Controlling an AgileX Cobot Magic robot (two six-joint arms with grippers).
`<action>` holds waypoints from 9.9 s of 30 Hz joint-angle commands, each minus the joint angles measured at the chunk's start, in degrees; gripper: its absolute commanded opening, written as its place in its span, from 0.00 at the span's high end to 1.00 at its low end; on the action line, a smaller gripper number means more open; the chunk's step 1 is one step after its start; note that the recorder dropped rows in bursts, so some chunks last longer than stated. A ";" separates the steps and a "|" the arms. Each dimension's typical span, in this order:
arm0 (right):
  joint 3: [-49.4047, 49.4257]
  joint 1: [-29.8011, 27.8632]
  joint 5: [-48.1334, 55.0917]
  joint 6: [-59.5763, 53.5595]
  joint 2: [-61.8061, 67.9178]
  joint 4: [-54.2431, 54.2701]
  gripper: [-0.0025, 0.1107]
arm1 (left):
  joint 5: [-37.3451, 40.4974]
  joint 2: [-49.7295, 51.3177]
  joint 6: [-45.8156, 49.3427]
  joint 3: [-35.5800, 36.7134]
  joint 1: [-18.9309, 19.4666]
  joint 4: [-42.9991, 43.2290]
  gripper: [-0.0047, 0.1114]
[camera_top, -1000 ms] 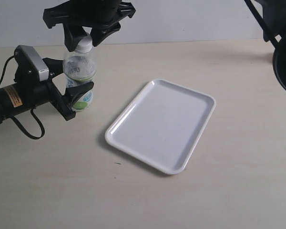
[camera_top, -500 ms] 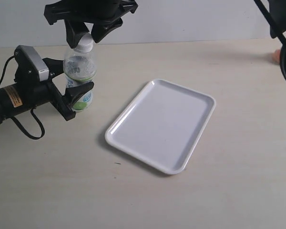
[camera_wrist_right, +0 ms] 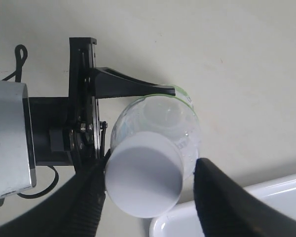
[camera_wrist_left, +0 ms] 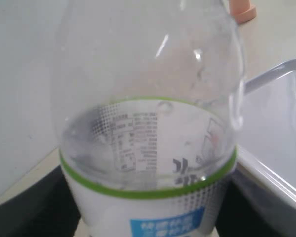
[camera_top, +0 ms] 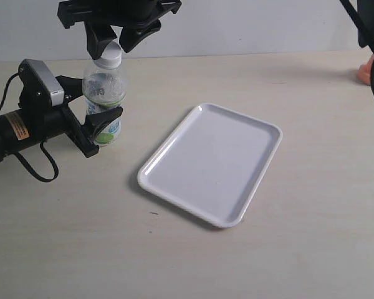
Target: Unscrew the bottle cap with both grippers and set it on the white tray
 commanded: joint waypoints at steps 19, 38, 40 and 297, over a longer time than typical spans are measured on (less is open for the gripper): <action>-0.57 0.07 -1.75 -1.56 1.03 1.06 0.52 | 0.47 -0.41 -0.40 -0.11 -0.20 0.13 0.52; -0.57 0.07 -0.53 -1.45 0.53 0.71 0.81 | 0.47 -0.41 -0.29 -0.11 -0.20 0.14 0.52; -0.57 0.07 -0.41 -1.45 0.53 0.71 0.88 | 0.47 -0.41 -0.29 -0.11 -0.20 0.14 0.52; -0.57 0.07 -5.29 -119.32 1.50 4.23 0.98 | 0.13 -0.41 -5.98 -0.11 -0.20 0.57 0.52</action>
